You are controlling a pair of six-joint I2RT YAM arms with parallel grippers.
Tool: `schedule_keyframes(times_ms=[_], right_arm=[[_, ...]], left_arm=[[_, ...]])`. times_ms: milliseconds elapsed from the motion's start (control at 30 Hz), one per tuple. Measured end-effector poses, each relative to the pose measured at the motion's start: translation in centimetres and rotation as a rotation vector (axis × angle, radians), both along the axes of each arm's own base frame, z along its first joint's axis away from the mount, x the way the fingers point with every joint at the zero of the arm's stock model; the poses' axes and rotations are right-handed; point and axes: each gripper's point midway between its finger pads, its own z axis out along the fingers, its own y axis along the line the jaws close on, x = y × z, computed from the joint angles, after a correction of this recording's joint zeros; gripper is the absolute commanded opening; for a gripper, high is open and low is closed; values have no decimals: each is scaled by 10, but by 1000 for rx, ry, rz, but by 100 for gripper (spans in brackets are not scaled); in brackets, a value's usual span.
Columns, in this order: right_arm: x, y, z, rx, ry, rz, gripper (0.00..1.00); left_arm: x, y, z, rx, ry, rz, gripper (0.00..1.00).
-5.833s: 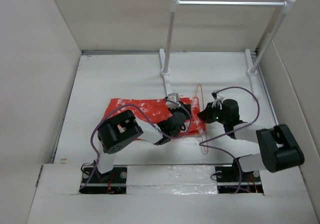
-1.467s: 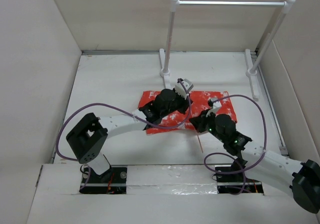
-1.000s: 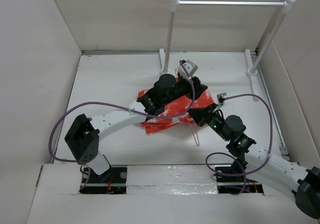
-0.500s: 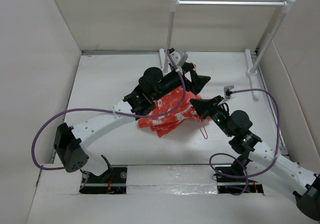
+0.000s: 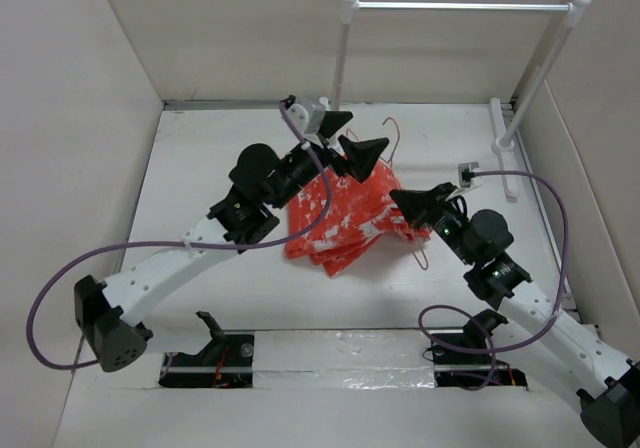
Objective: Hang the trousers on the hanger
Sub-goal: Place the hanger at the clothesline.
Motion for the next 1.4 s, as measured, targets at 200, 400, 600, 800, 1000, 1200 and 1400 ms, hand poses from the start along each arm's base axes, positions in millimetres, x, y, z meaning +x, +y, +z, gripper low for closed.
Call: schedule_keyframes(times_ms=[200,400,600,800,1000,1200,1400], right_arm=[[14,-21,22,-13,-28,-68,0],[34,-55,38,-47,-37,-178,0],[67,-103,71,-60,-54,-300,0],[101,-150,109,-61,-84,-408,0],[134,-180,124,-72,-76,-476,0],[168,-199,130,-83,-60,-506,0],[193,-208,120,-62,-34,-487,0]], left_arm=[[-35,44,66,-158,-129,4,99],[-48,65,54,-209,-117,16,98],[-38,66,-52,-138,77,61,91],[-49,56,-129,-27,205,91,88],[-58,59,-160,26,227,127,88],[-58,70,-186,42,238,160,88],[-59,71,-205,70,240,161,88]])
